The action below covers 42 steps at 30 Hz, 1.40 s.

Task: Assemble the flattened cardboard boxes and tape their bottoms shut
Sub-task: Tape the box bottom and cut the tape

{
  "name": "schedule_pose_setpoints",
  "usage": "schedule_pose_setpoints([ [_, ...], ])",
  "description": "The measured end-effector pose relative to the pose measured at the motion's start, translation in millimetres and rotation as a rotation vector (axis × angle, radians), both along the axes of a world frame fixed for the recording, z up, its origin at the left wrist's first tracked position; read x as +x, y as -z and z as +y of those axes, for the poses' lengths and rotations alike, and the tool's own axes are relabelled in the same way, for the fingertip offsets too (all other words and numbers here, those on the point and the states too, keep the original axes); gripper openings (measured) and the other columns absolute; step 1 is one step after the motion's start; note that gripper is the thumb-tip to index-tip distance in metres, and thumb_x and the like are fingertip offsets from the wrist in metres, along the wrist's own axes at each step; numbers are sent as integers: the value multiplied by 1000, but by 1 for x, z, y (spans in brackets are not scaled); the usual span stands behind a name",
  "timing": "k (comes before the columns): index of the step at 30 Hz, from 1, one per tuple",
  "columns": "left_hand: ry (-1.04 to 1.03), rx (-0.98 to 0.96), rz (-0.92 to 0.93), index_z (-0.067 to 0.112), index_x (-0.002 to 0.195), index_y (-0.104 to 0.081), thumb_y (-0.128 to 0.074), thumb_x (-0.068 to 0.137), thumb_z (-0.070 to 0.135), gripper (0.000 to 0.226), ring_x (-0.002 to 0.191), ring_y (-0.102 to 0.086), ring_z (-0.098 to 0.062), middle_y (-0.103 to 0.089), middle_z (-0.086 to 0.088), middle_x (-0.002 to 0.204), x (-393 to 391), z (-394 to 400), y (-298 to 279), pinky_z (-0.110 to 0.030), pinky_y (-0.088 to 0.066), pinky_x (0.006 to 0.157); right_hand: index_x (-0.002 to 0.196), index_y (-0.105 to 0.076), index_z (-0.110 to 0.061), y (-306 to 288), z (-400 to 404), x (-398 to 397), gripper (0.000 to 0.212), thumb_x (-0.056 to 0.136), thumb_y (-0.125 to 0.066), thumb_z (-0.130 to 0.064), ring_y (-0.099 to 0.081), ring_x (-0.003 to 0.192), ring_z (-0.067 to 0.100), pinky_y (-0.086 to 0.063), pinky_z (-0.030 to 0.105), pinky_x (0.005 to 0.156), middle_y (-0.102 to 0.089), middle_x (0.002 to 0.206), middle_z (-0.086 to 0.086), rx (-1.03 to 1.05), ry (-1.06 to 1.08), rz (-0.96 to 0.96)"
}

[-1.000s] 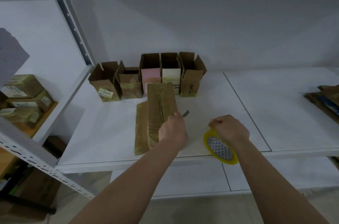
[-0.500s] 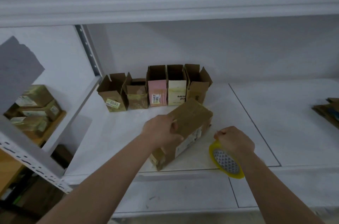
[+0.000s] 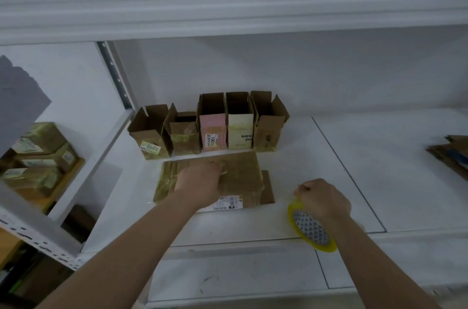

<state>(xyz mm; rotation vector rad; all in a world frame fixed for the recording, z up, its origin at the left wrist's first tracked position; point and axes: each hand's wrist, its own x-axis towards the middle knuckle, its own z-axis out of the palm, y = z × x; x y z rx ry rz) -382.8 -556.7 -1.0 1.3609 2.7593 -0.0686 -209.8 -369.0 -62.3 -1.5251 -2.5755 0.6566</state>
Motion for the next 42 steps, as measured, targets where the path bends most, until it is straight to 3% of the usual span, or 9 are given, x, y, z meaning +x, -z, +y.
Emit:
schedule_pose_setpoints([
  [3,-53,235,-64,24,131,-47,-46,95,44,41,93,-64,-23,-65,-1,107,21,23,-4,-30,-49,68,96,-71,-31,1,0,-5,32,95,-44,-48,-63,82,19,-42,28,67,-69,89,-5,9,-5,-23],
  [5,-58,237,-78,19,137,-40,-42,94,58,58,103,-62,-26,-59,-5,124,39,44,1,-33,-48,71,96,-71,-31,1,1,-6,33,95,-43,-50,-64,79,18,-43,27,66,-68,84,-5,12,-7,-37],
  [7,-127,165,-113,10,150,-22,-42,91,65,83,116,-57,-32,-29,-11,155,49,62,11,-37,-47,77,97,-70,-31,2,1,-6,33,95,-44,-50,-65,83,19,-44,28,69,-69,88,-5,9,-5,-40],
  [11,-196,49,-135,1,153,-1,-45,95,51,88,109,-61,-32,6,-16,162,48,69,33,-34,-44,68,96,-71,-30,-1,0,-3,31,96,-45,-48,-64,89,21,-43,29,71,-69,97,-3,-10,8,-19],
  [18,182,43,-238,22,154,-13,-58,86,39,84,117,-56,-25,-33,0,155,24,24,31,-36,-52,89,90,-71,-28,-1,1,-1,32,95,-47,-48,-63,76,20,-42,28,66,-68,84,-2,-26,26,-4],
  [26,414,43,-435,37,153,-20,-61,88,12,81,143,-26,-6,-16,21,158,1,-28,32,-30,-31,113,89,-72,-24,-8,-1,-2,33,94,-50,-47,-63,74,19,-46,28,69,-68,83,-2,-93,6,-3],
  [32,257,225,-730,30,147,-37,-78,78,41,81,131,-37,-4,-40,14,147,-3,-36,12,-25,-32,109,90,-76,-29,-29,-1,1,26,91,-59,-49,-64,93,16,-50,37,88,-72,96,-3,-193,-181,315],
  [37,35,540,-756,25,118,-62,-62,88,49,39,104,-61,-11,-66,6,111,8,-24,17,-35,-49,97,96,-75,-40,-73,-16,-1,26,92,-53,-53,-66,93,11,-53,46,91,-74,96,-9,-132,-319,499],
  [42,-122,937,-984,32,103,-65,-52,79,65,43,90,-67,-3,-73,7,100,26,-18,1,-21,-50,77,95,-72,-49,-99,-31,0,17,93,-54,-51,-64,101,5,-51,45,94,-72,103,-19,-93,-415,535],
])
